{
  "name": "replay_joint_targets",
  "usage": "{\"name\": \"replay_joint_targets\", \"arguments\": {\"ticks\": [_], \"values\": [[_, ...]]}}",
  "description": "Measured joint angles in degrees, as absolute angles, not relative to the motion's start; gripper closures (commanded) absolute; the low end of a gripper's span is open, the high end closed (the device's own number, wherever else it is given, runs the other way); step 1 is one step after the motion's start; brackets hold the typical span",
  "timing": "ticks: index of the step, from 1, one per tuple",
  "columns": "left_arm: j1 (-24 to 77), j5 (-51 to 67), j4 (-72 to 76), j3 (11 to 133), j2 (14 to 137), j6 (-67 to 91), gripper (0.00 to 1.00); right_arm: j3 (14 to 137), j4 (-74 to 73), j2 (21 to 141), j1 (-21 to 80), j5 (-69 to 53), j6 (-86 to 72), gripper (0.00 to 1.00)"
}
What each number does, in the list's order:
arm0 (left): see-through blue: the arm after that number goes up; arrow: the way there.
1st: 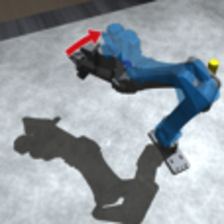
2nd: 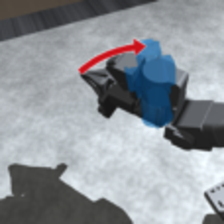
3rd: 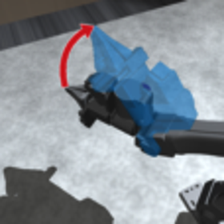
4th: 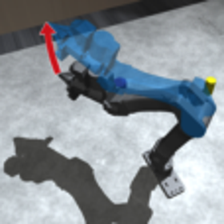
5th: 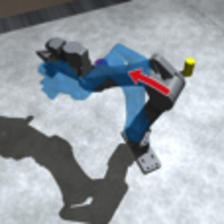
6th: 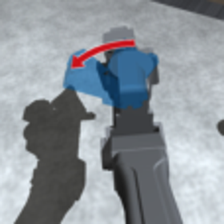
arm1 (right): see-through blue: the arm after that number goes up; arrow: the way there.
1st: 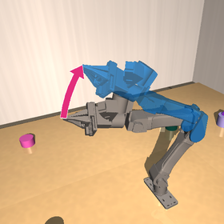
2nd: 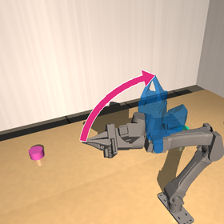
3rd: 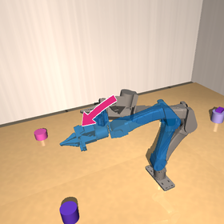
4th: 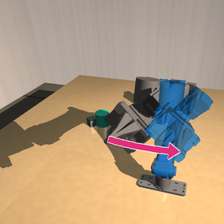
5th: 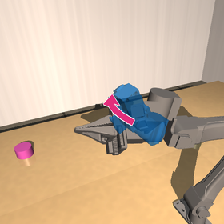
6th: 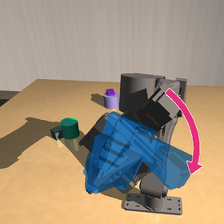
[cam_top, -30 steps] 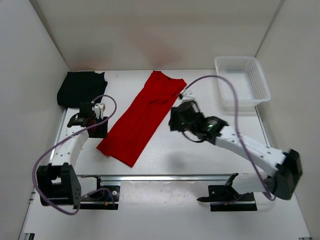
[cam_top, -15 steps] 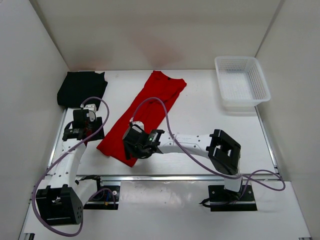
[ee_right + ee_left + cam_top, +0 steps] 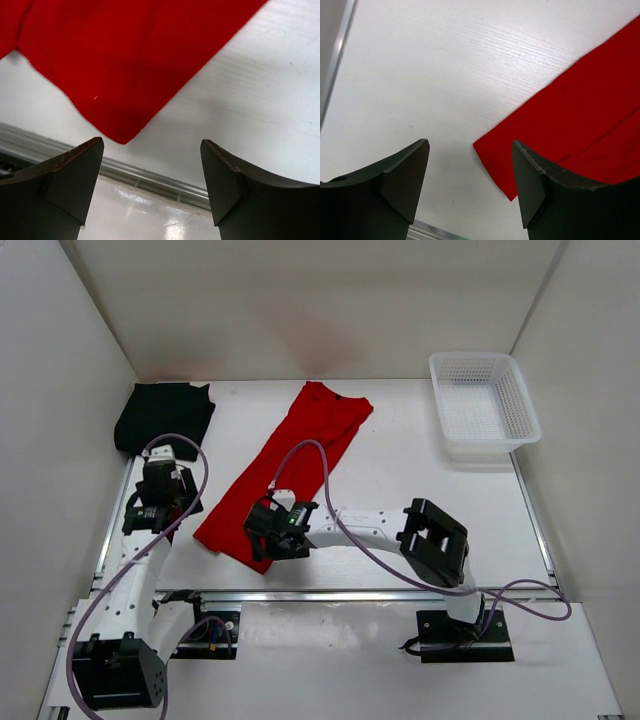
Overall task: Fold and stack the t-shirts
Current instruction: Rotate the tshirt 90 degrees
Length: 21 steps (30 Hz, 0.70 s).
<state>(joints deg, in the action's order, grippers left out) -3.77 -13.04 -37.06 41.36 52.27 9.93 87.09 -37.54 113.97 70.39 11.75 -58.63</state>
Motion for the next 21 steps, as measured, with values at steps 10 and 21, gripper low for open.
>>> {"name": "replay_joint_targets", "arguments": {"ticks": [10,21], "values": [[23.49,-35.64,-33.36,42.02,55.7,10.44,0.16,102.56,-49.5,126.89,71.26,13.98,-74.67,0.29],[30.24,-53.95,-35.97,52.58,53.6,17.12,0.17,101.06,-53.58,126.3,73.14,13.1,-89.32,0.34]]}}
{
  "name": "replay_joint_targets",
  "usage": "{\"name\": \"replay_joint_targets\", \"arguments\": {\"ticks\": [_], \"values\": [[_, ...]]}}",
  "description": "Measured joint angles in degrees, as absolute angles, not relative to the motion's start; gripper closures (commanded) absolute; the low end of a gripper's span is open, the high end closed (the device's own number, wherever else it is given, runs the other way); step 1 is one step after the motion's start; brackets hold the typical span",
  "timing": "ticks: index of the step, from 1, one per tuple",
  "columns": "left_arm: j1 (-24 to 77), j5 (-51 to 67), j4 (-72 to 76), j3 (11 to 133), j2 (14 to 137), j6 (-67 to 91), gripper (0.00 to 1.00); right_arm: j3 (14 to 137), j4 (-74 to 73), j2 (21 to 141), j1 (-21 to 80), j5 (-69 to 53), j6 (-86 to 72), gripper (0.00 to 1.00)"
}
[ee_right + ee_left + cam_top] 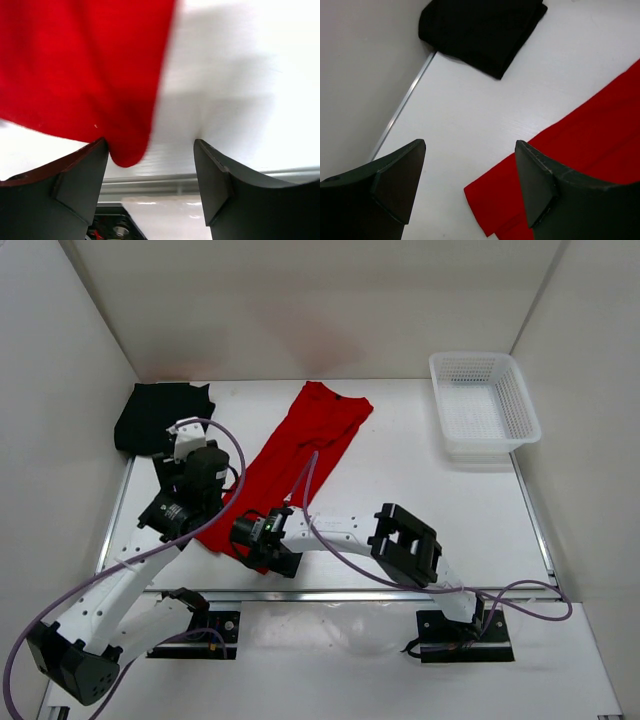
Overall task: Fold and stack the t-shirts
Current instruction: Rotate the tshirt 90 degrees
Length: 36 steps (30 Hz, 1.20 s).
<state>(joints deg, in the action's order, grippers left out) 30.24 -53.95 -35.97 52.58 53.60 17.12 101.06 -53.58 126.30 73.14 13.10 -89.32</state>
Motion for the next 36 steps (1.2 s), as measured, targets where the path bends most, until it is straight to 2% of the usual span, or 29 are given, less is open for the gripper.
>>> {"name": "replay_joint_targets", "arguments": {"ticks": [9,16,20,22,24,32,36], "values": [[27.99,-54.61,-37.82,53.93,52.75,19.14,0.17,95.46,-49.91,123.22,72.88,10.94,-90.32,0.44],[25.45,-52.88,-38.13,52.07,52.56,18.92,0.18,96.95,-44.18,124.11,72.58,9.17,-83.94,0.33],[24.32,-51.46,-38.35,51.0,52.49,18.87,0.18,106.78,-45.15,129.91,72.73,10.17,-80.44,0.33],[23.92,-50.92,-38.57,50.85,52.49,18.74,0.18,107.55,-45.71,130.39,72.73,11.18,-80.42,0.34],[23.7,-50.52,-38.57,50.83,52.49,18.7,0.17,105.01,-45.65,128.97,72.75,11.75,-81.32,0.36],[23.44,-49.36,-38.3,49.45,52.51,17.82,0.17,81.97,-37.98,114.69,72.66,11.6,-87.7,0.39],[23.44,-48.25,-38.5,48.45,52.56,17.74,0.18,76.71,-31.99,111.77,72.23,10.96,-88.97,0.39]]}}
